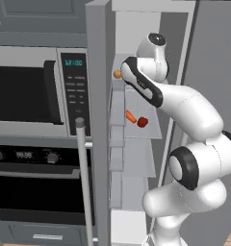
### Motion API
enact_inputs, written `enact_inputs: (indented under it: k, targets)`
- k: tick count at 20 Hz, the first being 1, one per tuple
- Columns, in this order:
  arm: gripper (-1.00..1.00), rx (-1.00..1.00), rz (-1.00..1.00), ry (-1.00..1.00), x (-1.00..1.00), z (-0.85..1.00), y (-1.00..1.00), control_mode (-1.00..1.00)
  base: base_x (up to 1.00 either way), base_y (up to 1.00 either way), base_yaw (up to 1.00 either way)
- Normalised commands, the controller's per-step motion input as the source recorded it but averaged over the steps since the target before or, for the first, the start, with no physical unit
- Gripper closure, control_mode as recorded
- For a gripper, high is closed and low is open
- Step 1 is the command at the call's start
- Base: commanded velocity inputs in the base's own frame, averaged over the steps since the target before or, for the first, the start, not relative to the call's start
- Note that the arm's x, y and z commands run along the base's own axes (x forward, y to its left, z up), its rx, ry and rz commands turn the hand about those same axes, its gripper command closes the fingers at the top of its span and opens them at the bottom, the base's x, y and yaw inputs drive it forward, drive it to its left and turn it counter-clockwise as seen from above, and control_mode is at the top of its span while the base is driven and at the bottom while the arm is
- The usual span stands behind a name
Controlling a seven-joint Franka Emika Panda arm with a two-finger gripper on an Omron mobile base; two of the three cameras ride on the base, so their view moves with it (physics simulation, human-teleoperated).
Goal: Take the carrot and tangerine from the highest rack and move them to the second highest rack where the bell pepper and lemon wedge are located, to maximize freezer space. Close the freezer door after rearranging.
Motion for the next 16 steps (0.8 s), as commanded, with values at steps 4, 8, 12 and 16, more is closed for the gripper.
enact_inputs:
  k: [4, 8, 12, 16]
  targets:
    - [-1.0, 0.0, 0.0, 0.02, 0.69, 0.0, 0.32, -1.0, 0.0, 0.0, 0.0]
    - [-1.0, 0.0, 0.0, 0.0, 0.62, -0.02, 0.26, -1.0, 0.0, 0.0, 0.0]
    - [-1.0, 0.0, 0.03, 0.0, 0.4, -0.2, 0.13, -1.0, 0.0, 0.0, 0.0]
    - [-1.0, 0.0, 0.08, 0.0, 0.27, -0.29, 0.11, -1.0, 0.0, 0.0, 0.0]
